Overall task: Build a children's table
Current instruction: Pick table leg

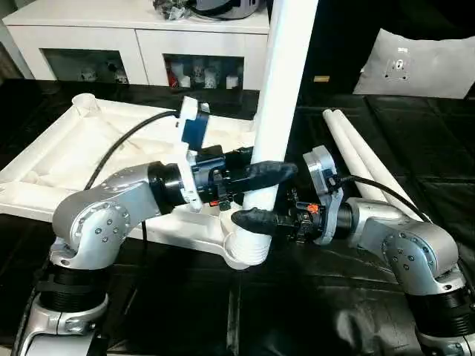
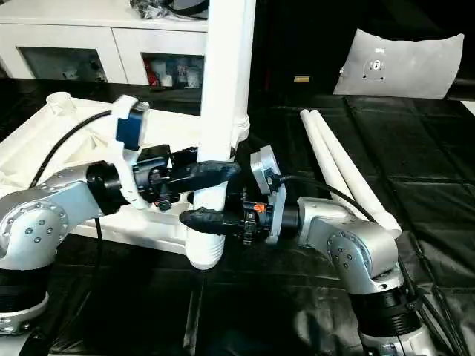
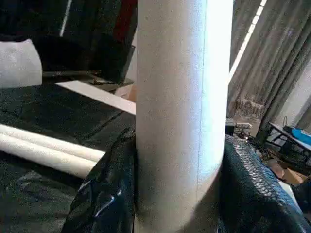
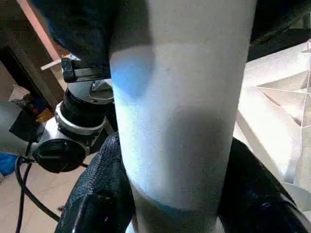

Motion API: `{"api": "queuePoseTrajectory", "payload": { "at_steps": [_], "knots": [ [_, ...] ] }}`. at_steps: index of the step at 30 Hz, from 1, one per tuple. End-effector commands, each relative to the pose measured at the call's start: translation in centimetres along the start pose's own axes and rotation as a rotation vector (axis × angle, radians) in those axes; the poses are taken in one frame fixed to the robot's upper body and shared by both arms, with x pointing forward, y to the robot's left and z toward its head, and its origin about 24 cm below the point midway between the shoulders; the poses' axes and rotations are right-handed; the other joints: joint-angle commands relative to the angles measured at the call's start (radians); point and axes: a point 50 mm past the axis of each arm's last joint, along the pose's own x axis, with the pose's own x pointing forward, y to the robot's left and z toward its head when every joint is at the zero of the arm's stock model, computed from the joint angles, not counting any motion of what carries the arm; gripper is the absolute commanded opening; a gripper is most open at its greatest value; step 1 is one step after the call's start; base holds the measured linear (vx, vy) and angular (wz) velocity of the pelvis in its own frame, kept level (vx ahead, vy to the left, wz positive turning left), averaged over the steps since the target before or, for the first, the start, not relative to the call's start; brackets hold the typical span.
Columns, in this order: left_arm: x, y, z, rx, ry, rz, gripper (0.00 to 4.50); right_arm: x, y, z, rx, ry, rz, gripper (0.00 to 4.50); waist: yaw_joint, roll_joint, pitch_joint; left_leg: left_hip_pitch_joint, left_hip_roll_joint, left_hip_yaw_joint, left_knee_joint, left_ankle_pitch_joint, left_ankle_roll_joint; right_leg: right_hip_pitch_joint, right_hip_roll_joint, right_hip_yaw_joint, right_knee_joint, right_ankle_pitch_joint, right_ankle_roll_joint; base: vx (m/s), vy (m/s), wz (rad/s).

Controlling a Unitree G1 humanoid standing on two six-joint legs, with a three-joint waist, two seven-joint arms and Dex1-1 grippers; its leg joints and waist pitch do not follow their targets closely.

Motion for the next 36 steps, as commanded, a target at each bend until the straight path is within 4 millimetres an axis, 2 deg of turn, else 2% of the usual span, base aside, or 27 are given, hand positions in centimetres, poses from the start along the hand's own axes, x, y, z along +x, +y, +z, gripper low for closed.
{"api": "queuePoseTrajectory", "payload": {
  "at_steps": [1,3,5,8,9,10,14,20,22,23,24,26,30,33,35,36],
  "knots": [
    [0.1,-0.9,0.1,0.043,0.024,-0.084,2.6,0.1,0.2,-0.4,-0.005,0.024,0.004,1.92,0.001,0.005,-0.068,0.031,0.065,-0.023,-0.067,-0.145,-0.019,0.023,-0.111,0.051,-0.08,-0.017,-0.191,0.0,0.0,0.0],
    [-0.3,-0.9,-0.3,0.05,0.077,-0.111,2.6,0.0,0.3,-0.5,-0.018,0.05,0.004,1.92,-0.001,0.003,-0.068,0.032,0.064,-0.023,-0.068,-0.135,-0.019,0.022,-0.108,0.051,-0.077,-0.007,-0.178,0.0,0.0,0.0],
    [-0.5,-1.0,-0.6,0.042,0.102,-0.135,2.6,-0.1,0.4,-0.8,-0.026,0.072,0.007,1.92,-0.001,0.005,-0.069,0.032,0.065,-0.023,-0.068,-0.133,-0.02,0.021,-0.109,0.051,-0.077,0.001,-0.177,0.0,0.0,0.0],
    [-1.0,-0.3,-1.8,0.038,0.165,-0.135,2.6,-0.4,0.5,-1.4,-0.039,0.103,-0.004,1.92,-0.001,0.005,-0.065,0.033,0.066,-0.022,-0.071,-0.162,-0.027,0.02,-0.112,0.054,-0.083,-0.037,-0.172,0.0,0.0,0.0],
    [-1.2,-0.2,-2.4,0.029,0.179,-0.137,2.6,-0.5,0.6,-1.7,-0.041,0.113,-0.014,1.92,-0.002,0.01,-0.066,0.033,0.066,-0.023,-0.071,-0.168,-0.03,0.019,-0.112,0.054,-0.083,-0.042,-0.173,0.0,0.0,0.0],
    [-1.2,-0.2,-2.5,0.027,0.179,-0.138,2.59,-0.5,0.6,-1.8,-0.041,0.114,-0.015,1.91,-0.003,0.008,-0.066,0.033,0.067,-0.023,-0.072,-0.17,-0.03,0.02,-0.112,0.053,-0.084,-0.041,-0.173,0.0,0.0,0.0],
    [-1.3,-0.2,-3.3,-0.027,0.132,-0.156,3.06,-0.9,1.2,-3.3,-0.038,0.146,-0.041,1.91,-0.009,0.008,-0.066,0.032,0.067,-0.023,-0.072,-0.173,-0.029,0.021,-0.111,0.053,-0.08,-0.012,-0.189,0.0,0.0,0.0],
    [-1.6,0.0,-4.4,-0.021,0.127,-0.14,3.52,-1.4,1.6,-4.2,-0.042,0.16,-0.074,1.91,-0.016,0.008,-0.064,0.032,0.066,-0.023,-0.072,-0.191,-0.017,0.022,-0.112,0.054,-0.085,-0.051,-0.195,0.0,0.0,0.0],
    [-1.8,0.0,-4.6,-0.024,0.103,-0.121,3.53,-1.4,1.6,-4.2,-0.046,0.14,-0.096,1.91,-0.017,0.008,-0.063,0.031,0.069,-0.023,-0.073,-0.195,-0.016,0.021,-0.113,0.055,-0.087,-0.057,-0.198,0.0,0.0,0.0],
    [-2.1,-0.1,-4.5,-0.036,0.019,-0.083,3.73,-1.4,1.6,-3.9,-0.056,0.1,-0.124,1.91,-0.018,0.01,-0.064,0.031,0.069,-0.023,-0.072,-0.19,-0.016,0.022,-0.113,0.055,-0.086,-0.048,-0.201,0.0,0.0,0.0],
    [-2.2,-0.2,-4.3,-0.045,-0.036,-0.064,3.73,-1.4,1.5,-3.7,-0.063,0.08,-0.136,1.91,-0.02,0.01,-0.065,0.032,0.07,-0.023,-0.072,-0.191,-0.017,0.021,-0.113,0.054,-0.083,-0.039,-0.207,0.0,0.0,0.0],
    [-2.4,-0.3,-3.8,-0.066,-0.142,-0.03,3.94,-1.3,1.4,-3.2,-0.073,0.042,-0.155,1.91,-0.022,0.007,-0.065,0.03,0.069,-0.022,-0.071,-0.195,-0.014,0.022,-0.115,0.053,-0.084,-0.032,-0.227,0.0,0.0,0.0],
    [-2.6,0.0,-2.5,-0.12,-0.392,0.068,4.05,-0.7,1.1,-2.1,-0.09,-0.049,-0.189,1.91,-0.022,-0.001,-0.063,0.029,0.068,-0.021,-0.069,-0.199,-0.006,0.024,-0.115,0.053,-0.086,-0.057,-0.235,0.0,0.0,0.0],
    [-2.8,0.8,-1.8,-0.106,-0.488,0.197,4.08,-0.1,0.6,-1.8,-0.111,-0.07,-0.23,1.91,-0.025,-0.001,-0.062,0.027,0.068,-0.022,-0.07,-0.193,-0.007,0.022,-0.111,0.054,-0.091,-0.089,-0.2,0.0,0.0,0.0],
    [-2.5,1.7,-1.8,-0.042,-0.403,0.33,4.08,0.2,0.1,-2.0,-0.14,-0.052,-0.284,1.91,-0.025,-0.003,-0.062,0.029,0.068,-0.023,-0.072,-0.187,-0.009,0.022,-0.109,0.055,-0.091,-0.084,-0.176,0.0,0.0,0.0],
    [-2.5,1.7,-1.8,-0.042,-0.403,0.33,4.08,0.2,0.1,-2.0,-0.14,-0.052,-0.284,1.91,-0.025,-0.005,-0.063,0.028,0.068,-0.023,-0.073,-0.182,-0.009,0.022,-0.109,0.056,-0.093,-0.081,-0.166,0.0,0.0,0.0]
  ]
}}
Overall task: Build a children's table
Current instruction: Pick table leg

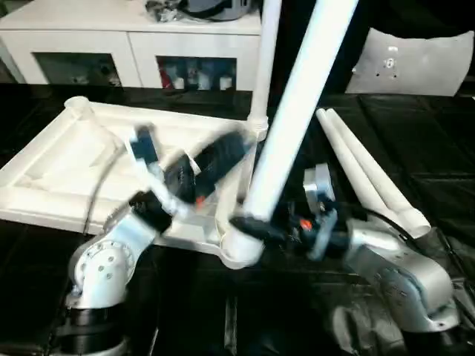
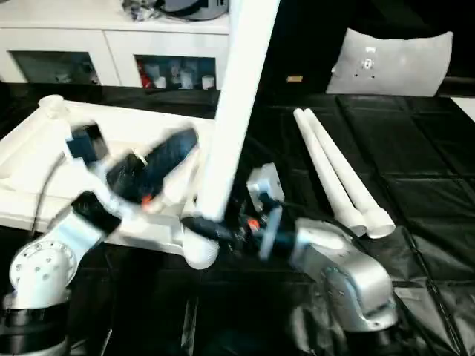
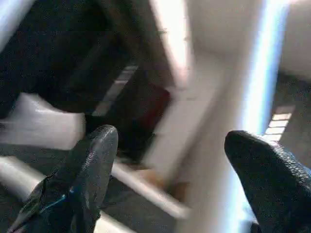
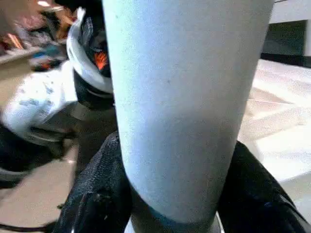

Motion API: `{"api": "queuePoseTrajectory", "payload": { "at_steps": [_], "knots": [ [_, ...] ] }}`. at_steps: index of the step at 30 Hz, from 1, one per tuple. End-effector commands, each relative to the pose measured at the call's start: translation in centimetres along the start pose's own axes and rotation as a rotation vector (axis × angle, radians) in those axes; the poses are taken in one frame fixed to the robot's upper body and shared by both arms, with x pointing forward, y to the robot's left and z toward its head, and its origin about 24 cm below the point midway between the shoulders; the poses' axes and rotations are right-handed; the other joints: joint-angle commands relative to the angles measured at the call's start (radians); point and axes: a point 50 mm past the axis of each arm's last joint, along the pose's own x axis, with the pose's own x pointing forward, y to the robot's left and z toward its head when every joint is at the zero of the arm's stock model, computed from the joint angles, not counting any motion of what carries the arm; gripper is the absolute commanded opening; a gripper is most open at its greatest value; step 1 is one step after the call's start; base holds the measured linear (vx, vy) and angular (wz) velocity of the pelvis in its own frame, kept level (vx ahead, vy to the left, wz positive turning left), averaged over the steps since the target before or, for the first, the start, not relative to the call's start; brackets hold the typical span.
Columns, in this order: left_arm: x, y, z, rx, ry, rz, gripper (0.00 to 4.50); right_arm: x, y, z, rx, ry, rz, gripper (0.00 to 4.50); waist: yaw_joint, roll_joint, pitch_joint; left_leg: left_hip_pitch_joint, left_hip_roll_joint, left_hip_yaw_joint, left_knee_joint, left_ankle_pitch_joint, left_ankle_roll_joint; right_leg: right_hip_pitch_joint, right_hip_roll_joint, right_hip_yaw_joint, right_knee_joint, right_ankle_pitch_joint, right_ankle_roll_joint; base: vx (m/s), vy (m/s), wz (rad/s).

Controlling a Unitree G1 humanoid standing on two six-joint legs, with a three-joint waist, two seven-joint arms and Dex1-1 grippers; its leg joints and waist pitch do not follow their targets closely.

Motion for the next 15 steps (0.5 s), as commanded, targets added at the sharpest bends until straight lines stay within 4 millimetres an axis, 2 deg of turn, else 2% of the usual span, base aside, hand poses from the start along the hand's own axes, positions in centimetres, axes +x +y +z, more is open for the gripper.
{"api": "queuePoseTrajectory", "payload": {
  "at_steps": [1,2,4,5,7,9,14,15],
  "knots": [
    [0.5,0.2,-0.1,0.082,0.077,0.046,4.08,0.1,-0.4,0.1,-0.036,0.006,-0.043,1.91,-0.001,-0.003,-0.061,0.028,0.067,-0.024,-0.072,-0.172,-0.011,0.021,-0.11,0.056,-0.09,-0.076,-0.154,0.0,0.0,0.0],
    [0.9,-0.1,-1.0,0.153,0.209,0.056,4.08,0.3,-0.6,0.0,-0.051,0.013,-0.07,1.91,-0.001,-0.002,-0.061,0.028,0.066,-0.025,-0.073,-0.171,-0.014,0.019,-0.109,0.056,-0.09,-0.075,-0.143,0.0,0.0,0.0],
    [1.3,-0.7,-1.8,0.215,0.315,0.053,4.08,0.6,-0.8,-0.2,-0.071,0.027,-0.097,1.91,-0.003,0.0,-0.063,0.03,0.068,-0.028,-0.074,-0.17,-0.018,0.017,-0.107,0.055,-0.086,-0.06,-0.131,0.0,0.0,0.0],
    [1.6,-1.0,-1.8,0.233,0.328,0.041,4.08,0.6,-0.9,-0.3,-0.073,0.03,-0.108,1.91,-0.003,0.007,-0.062,0.031,0.068,-0.028,-0.074,-0.166,-0.024,0.016,-0.108,0.055,-0.084,-0.042,-0.141,0.0,0.0,0.0],
    [2.0,-1.7,-2.1,0.266,0.357,0.015,4.08,0.6,-1.0,-0.4,-0.076,0.034,-0.122,1.91,-0.003,0.003,-0.063,0.029,0.067,-0.026,-0.073,-0.164,-0.026,0.019,-0.109,0.055,-0.084,-0.019,-0.153,0.0,0.0,0.0],
    [2.3,-2.1,-2.3,0.29,0.38,-0.001,4.08,0.7,-1.1,-0.5,-0.078,0.035,-0.131,1.91,-0.003,0.004,-0.062,0.029,0.065,-0.026,-0.072,-0.166,-0.024,0.02,-0.107,0.054,-0.083,-0.002,-0.159,0.0,0.0,0.0],
    [2.5,-2.7,-2.7,0.36,0.427,-0.039,4.08,0.7,-1.1,-0.6,-0.09,0.033,-0.148,1.91,-0.008,0.005,-0.06,0.028,0.065,-0.026,-0.073,-0.183,-0.024,0.021,-0.107,0.054,-0.086,-0.033,-0.162,0.0,0.0,0.0],
    [2.4,-2.3,-2.4,0.385,0.426,-0.001,4.08,0.7,-1.3,-0.6,-0.096,0.022,-0.172,1.91,-0.01,0.006,-0.06,0.029,0.066,-0.026,-0.074,-0.192,-0.028,0.019,-0.107,0.054,-0.087,-0.047,-0.162,0.0,0.0,0.0]
  ]
}}
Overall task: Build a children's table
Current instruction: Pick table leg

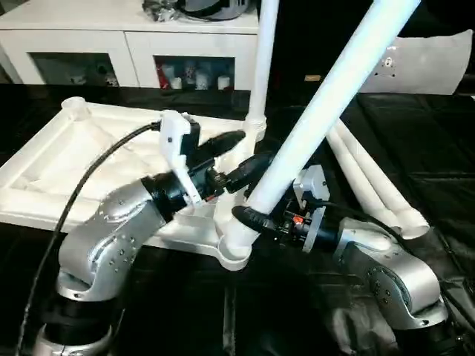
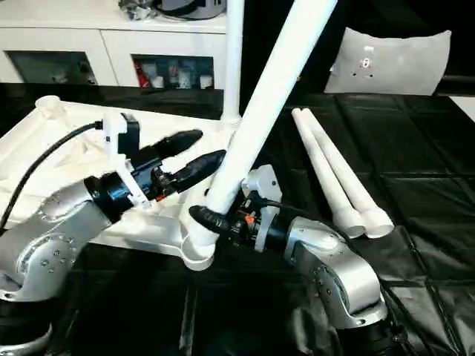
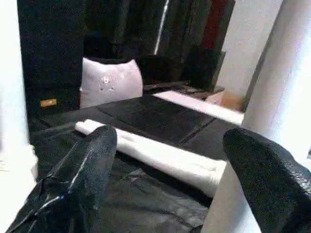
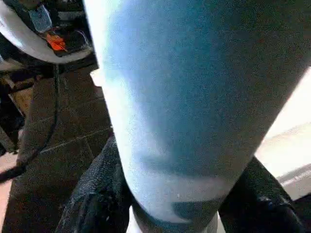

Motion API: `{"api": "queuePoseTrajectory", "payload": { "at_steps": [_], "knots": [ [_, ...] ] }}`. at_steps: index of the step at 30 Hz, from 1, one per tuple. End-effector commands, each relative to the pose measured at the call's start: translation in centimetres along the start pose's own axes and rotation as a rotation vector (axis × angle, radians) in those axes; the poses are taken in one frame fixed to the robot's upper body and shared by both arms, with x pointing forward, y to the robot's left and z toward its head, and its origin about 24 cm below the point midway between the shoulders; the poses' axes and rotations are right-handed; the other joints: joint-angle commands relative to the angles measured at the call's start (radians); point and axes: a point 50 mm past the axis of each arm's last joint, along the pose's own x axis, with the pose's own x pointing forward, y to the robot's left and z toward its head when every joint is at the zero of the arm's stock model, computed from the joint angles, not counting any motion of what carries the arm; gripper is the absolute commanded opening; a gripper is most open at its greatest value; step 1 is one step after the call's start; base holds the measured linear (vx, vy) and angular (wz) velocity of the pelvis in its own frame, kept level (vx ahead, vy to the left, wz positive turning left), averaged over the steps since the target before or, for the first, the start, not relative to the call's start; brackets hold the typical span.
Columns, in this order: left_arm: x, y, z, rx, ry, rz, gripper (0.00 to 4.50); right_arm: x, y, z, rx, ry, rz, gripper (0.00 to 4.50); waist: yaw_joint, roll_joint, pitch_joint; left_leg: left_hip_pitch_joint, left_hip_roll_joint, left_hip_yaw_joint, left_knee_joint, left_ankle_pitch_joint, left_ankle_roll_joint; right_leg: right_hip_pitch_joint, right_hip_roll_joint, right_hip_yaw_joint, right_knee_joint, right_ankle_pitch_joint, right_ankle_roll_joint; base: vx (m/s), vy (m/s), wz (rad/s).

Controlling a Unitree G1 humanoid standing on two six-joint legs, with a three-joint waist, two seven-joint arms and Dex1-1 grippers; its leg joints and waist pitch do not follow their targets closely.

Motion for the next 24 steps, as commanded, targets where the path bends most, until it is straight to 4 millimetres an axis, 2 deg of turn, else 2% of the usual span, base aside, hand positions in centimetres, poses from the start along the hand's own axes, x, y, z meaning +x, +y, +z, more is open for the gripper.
{"api": "queuePoseTrajectory", "payload": {
  "at_steps": [1,3,4,5,6,8,9,11,12,14,15,17,18,20,23,24],
  "knots": [
    [0.9,-1.2,-0.8,0.013,0.057,-0.048,4.08,0.3,-0.2,0.8,-0.034,-0.054,-0.057,1.91,-0.001,0.005,-0.06,0.029,0.066,-0.026,-0.073,-0.193,-0.029,0.02,-0.107,0.054,-0.086,-0.047,-0.165,0.0,0.0,0.0],
    [0.4,-0.4,-0.8,0.027,0.062,-0.004,4.08,0.2,-0.6,1.0,-0.035,-0.077,-0.105,1.91,-0.003,0.004,-0.06,0.03,0.066,-0.026,-0.073,-0.202,-0.032,0.019,-0.109,0.054,-0.087,-0.056,-0.17,0.0,0.0,0.0],
    [-0.6,0.9,-0.7,0.06,0.069,0.059,4.08,0.0,-1.2,1.4,-0.039,-0.116,-0.179,1.91,-0.003,0.004,-0.06,0.03,0.065,-0.027,-0.074,-0.197,-0.034,0.017,-0.109,0.054,-0.086,-0.055,-0.169,0.0,0.0,0.0],
    [-0.9,1.2,-0.7,0.068,0.072,0.069,4.08,-0.1,-1.3,1.4,-0.035,-0.115,-0.199,1.91,-0.003,0.004,-0.061,0.031,0.064,-0.025,-0.073,-0.197,-0.036,0.016,-0.108,0.055,-0.086,-0.054,-0.164,0.0,0.0,0.0],
    [-2.3,2.1,-0.6,0.105,0.094,0.079,4.08,-0.6,-1.9,1.3,-0.008,-0.07,-0.3,1.91,-0.003,0.003,-0.06,0.031,0.062,-0.027,-0.075,-0.184,-0.035,0.015,-0.105,0.054,-0.084,-0.047,-0.158,0.0,0.0,0.0],
    [-3.0,2.4,-0.6,0.123,0.108,0.074,4.08,-0.9,-2.3,1.2,0.007,-0.036,-0.354,1.91,-0.005,0.008,-0.062,0.033,0.061,-0.027,-0.077,-0.164,-0.044,0.014,-0.099,0.053,-0.079,-0.018,-0.148,0.0,0.0,0.0],
    [-4.4,2.8,-1.1,0.157,0.177,0.041,4.08,-1.2,-2.5,1.1,0.037,-0.024,-0.388,1.91,-0.008,0.007,-0.06,0.033,0.062,-0.026,-0.078,-0.17,-0.046,0.012,-0.099,0.053,-0.079,-0.012,-0.148,0.0,0.0,0.0],
    [-4.5,2.8,-1.1,0.159,0.184,0.037,4.08,-1.2,-2.5,1.1,0.038,-0.024,-0.389,1.91,-0.008,0.01,-0.061,0.034,0.059,-0.025,-0.079,-0.188,-0.053,0.011,-0.1,0.054,-0.079,-0.026,-0.143,0.0,0.0,0.0],
    [-5.8,2.7,-2.2,0.17,0.285,-0.023,4.08,-1.5,-2.6,1.0,0.05,-0.029,-0.397,1.91,-0.003,0.011,-0.058,0.038,0.063,-0.026,-0.081,-0.211,-0.056,0.008,-0.106,0.055,-0.083,-0.054,-0.142,0.0,0.0,0.0],
    [-7.0,2.4,-3.3,0.171,0.383,-0.117,4.08,-1.8,-2.7,0.8,0.052,-0.036,-0.406,1.91,-0.006,0.007,-0.05,0.035,0.062,-0.025,-0.087,-0.239,-0.057,0.002,-0.104,0.058,-0.087,-0.097,-0.129,0.0,0.0,0.0],
    [-7.5,2.3,-3.9,0.179,0.431,-0.167,3.89,-1.9,-2.6,0.7,0.053,-0.042,-0.41,1.91,-0.005,0.009,-0.052,0.037,0.063,-0.026,-0.088,-0.24,-0.059,0.002,-0.105,0.058,-0.085,-0.1,-0.127,0.0,0.0,0.0],
    [-8.6,2.9,-4.9,0.243,0.528,-0.254,3.78,-2.1,-2.4,0.6,0.038,-0.054,-0.393,1.91,-0.004,0.008,-0.049,0.04,0.063,-0.023,-0.09,-0.253,-0.06,-0.003,-0.105,0.062,-0.089,-0.116,-0.117,0.0,0.0,0.0],
    [-8.8,3.0,-5.1,0.26,0.546,-0.268,3.71,-2.2,-2.3,0.6,0.033,-0.054,-0.389,1.91,-0.001,0.006,-0.047,0.037,0.062,-0.025,-0.092,-0.252,-0.056,-0.001,-0.108,0.062,-0.095,-0.126,-0.113,0.0,0.0,0.0],
    [-9.3,3.7,-5.5,0.29,0.599,-0.307,3.68,-2.4,-2.0,0.4,0.02,-0.035,-0.373,1.91,0.0,0.008,-0.048,0.04,0.065,-0.024,-0.095,-0.267,-0.065,-0.003,-0.108,0.062,-0.092,-0.137,-0.103,0.0,0.0,0.0],
    [-9.5,4.8,-5.9,0.324,0.645,-0.327,3.34,-2.6,-1.6,0.1,0.033,-0.024,-0.349,1.91,-0.002,0.008,-0.049,0.039,0.065,-0.026,-0.097,-0.267,-0.065,-0.001,-0.11,0.062,-0.091,-0.123,-0.108,0.0,0.0,0.0],
    [-9.7,5.4,-6.1,0.331,0.669,-0.341,3.29,-2.7,-1.4,0.0,0.043,-0.023,-0.332,1.91,-0.002,0.009,-0.052,0.04,0.066,-0.026,-0.095,-0.263,-0.069,-0.001,-0.114,0.061,-0.085,-0.102,-0.121,0.0,0.0,0.0]
  ]
}}
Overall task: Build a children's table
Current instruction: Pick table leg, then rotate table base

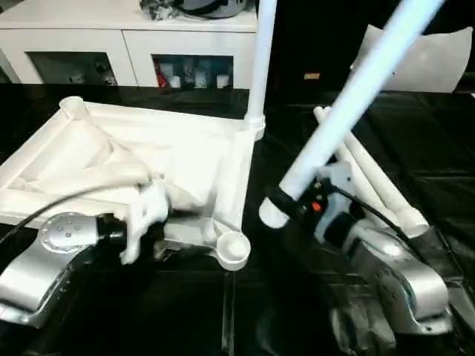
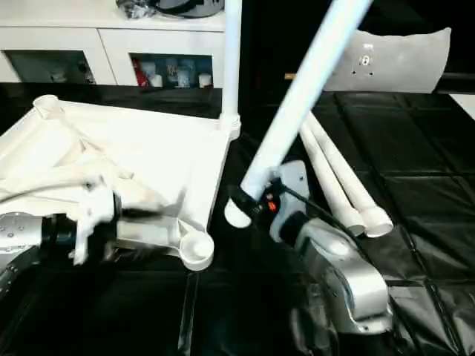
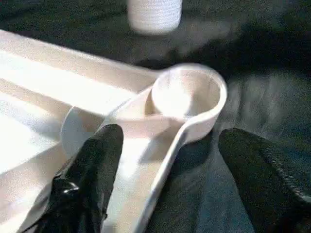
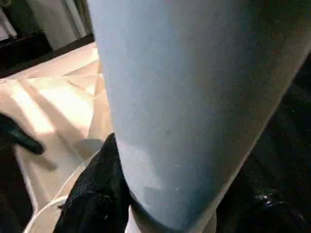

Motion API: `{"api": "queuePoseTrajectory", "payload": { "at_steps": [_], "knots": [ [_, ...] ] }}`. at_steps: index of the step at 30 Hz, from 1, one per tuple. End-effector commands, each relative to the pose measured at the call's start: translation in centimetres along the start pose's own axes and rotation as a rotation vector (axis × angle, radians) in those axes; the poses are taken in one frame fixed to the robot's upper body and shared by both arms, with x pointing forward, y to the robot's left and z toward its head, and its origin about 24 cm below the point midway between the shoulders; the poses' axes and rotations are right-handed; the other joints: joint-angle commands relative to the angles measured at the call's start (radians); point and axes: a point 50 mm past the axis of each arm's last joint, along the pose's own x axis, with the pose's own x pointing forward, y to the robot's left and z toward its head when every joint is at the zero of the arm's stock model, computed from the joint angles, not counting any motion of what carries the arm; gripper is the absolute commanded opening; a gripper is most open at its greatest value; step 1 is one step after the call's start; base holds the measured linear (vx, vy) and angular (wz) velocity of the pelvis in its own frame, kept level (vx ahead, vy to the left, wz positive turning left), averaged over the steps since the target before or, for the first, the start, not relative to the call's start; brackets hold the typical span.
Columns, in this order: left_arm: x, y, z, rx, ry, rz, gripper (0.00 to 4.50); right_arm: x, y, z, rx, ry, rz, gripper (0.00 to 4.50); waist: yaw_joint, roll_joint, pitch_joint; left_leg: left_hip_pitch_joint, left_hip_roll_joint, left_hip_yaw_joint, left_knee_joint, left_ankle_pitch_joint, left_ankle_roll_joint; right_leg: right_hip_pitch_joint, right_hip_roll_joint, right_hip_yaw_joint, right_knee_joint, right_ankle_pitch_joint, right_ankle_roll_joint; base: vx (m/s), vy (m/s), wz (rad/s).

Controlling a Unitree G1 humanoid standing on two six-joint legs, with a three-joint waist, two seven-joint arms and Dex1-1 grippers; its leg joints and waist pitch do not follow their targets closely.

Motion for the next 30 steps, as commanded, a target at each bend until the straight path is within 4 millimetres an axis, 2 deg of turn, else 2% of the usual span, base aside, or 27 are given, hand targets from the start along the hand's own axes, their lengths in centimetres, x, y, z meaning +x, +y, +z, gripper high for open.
{"api": "queuePoseTrajectory", "payload": {
  "at_steps": [1,2,3,5,7,8,9,10,12,13,17,18,25,28,29,30],
  "knots": [
    [-0.3,0.6,-0.5,0.035,0.047,-0.028,3.2,-0.3,0.5,0.3,0.005,-0.019,0.041,1.91,0.001,0.01,-0.053,0.041,0.066,-0.026,-0.085,-0.263,-0.061,0.005,-0.113,0.058,-0.09,-0.1,-0.125,0.0,0.0,0.0],
    [-0.3,0.9,-0.7,0.045,0.058,-0.043,3.2,-0.5,0.6,0.2,0.008,-0.017,0.052,1.91,-0.001,0.012,-0.057,0.038,0.068,-0.029,-0.084,-0.242,-0.059,0.012,-0.115,0.056,-0.081,-0.055,-0.137,0.0,0.0,0.0],
    [-0.3,1.4,-0.8,0.039,0.062,-0.059,2.98,-0.7,0.8,0.0,0.011,-0.015,0.071,1.91,0.0,0.011,-0.057,0.038,0.066,-0.028,-0.083,-0.233,-0.052,0.01,-0.113,0.056,-0.084,-0.042,-0.138,0.0,0.0,0.0],
    [-0.3,1.8,-0.9,0.038,0.06,-0.069,2.87,-0.7,0.9,-0.1,0.01,-0.014,0.078,1.91,0.0,0.013,-0.063,0.037,0.065,-0.026,-0.077,-0.197,-0.046,0.014,-0.112,0.054,-0.075,0.037,-0.154,0.0,0.0,0.0],
    [-0.3,2.1,-1.2,0.029,0.074,-0.108,2.75,-0.9,0.9,-0.1,0.008,-0.014,0.092,1.91,0.002,0.023,-0.066,0.037,0.064,-0.026,-0.073,-0.186,-0.043,0.015,-0.114,0.053,-0.072,0.071,-0.166,0.0,0.0,0.0],
    [-0.3,2.3,-1.3,0.029,0.079,-0.124,2.64,-1.0,0.9,-0.1,0.007,-0.013,0.096,1.91,0.001,0.019,-0.066,0.037,0.065,-0.025,-0.074,-0.194,-0.043,0.016,-0.114,0.054,-0.072,0.083,-0.172,0.0,0.0,0.0],
    [-0.4,2.4,-1.4,0.024,0.085,-0.137,2.54,-1.0,0.9,-0.1,0.002,-0.012,0.098,1.91,0.001,0.017,-0.066,0.036,0.065,-0.025,-0.074,-0.193,-0.042,0.018,-0.113,0.054,-0.07,0.09,-0.176,0.0,0.0,0.0],
    [-0.5,2.7,-1.6,0.017,0.097,-0.159,2.48,-1.0,1.0,0.0,-0.009,-0.017,0.109,1.91,0.001,0.027,-0.067,0.037,0.065,-0.025,-0.073,-0.198,-0.044,0.017,-0.113,0.054,-0.072,0.09,-0.18,0.0,0.0,0.0],
    [-0.7,3.0,-1.9,0.008,0.119,-0.186,2.38,-1.0,0.9,0.0,-0.021,-0.013,0.12,1.91,0.002,0.028,-0.068,0.039,0.066,-0.025,-0.073,-0.213,-0.05,0.018,-0.115,0.055,-0.071,0.084,-0.186,0.0,0.0,0.0],
    [-0.7,3.1,-2.0,0.005,0.122,-0.195,2.14,-1.0,0.8,0.0,-0.021,-0.01,0.123,1.91,0.003,0.033,-0.07,0.04,0.067,-0.026,-0.072,-0.218,-0.054,0.019,-0.115,0.054,-0.069,0.084,-0.191,0.0,0.0,0.0],
    [-0.5,3.2,-2.1,-0.001,0.12,-0.218,1.99,-0.9,0.6,0.2,-0.012,-0.009,0.129,1.91,0.004,0.032,-0.074,0.04,0.069,-0.025,-0.069,-0.214,-0.05,0.022,-0.118,0.054,-0.066,0.109,-0.22,0.0,0.0,0.0],
    [-0.4,3.3,-2.2,-0.001,0.12,-0.219,1.74,-0.9,0.6,0.2,-0.01,-0.01,0.13,1.91,0.005,0.033,-0.073,0.039,0.07,-0.025,-0.069,-0.21,-0.047,0.022,-0.119,0.053,-0.065,0.112,-0.222,0.0,0.0,0.0],
    [0.3,3.7,-3.0,-0.01,0.14,-0.19,1.2,-0.5,0.7,0.4,-0.009,-0.016,0.138,1.91,0.011,0.032,-0.077,0.039,0.071,-0.025,-0.067,-0.199,-0.043,0.025,-0.12,0.053,-0.064,0.11,-0.226,0.0,0.0,0.0],
    [0.7,3.7,-3.2,-0.001,0.147,-0.172,0.81,-0.3,0.8,0.4,-0.009,-0.017,0.138,1.91,0.012,0.034,-0.079,0.039,0.071,-0.025,-0.065,-0.191,-0.038,0.025,-0.121,0.052,-0.063,0.136,-0.227,0.0,0.0,0.0],
    [0.8,3.7,-3.2,-0.003,0.142,-0.169,0.81,-0.3,0.8,0.4,-0.009,-0.017,0.138,1.91,0.014,0.034,-0.079,0.039,0.072,-0.025,-0.065,-0.192,-0.036,0.024,-0.121,0.053,-0.063,0.138,-0.227,0.0,0.0,0.0],
    [1.1,3.6,-2.9,-0.021,0.106,-0.167,0.75,-0.1,0.9,0.5,-0.014,-0.014,0.139,1.91,0.015,0.038,-0.079,0.041,0.073,-0.025,-0.064,-0.197,-0.038,0.023,-0.121,0.052,-0.063,0.136,-0.23,0.0,0.0,0.0]
  ]
}}
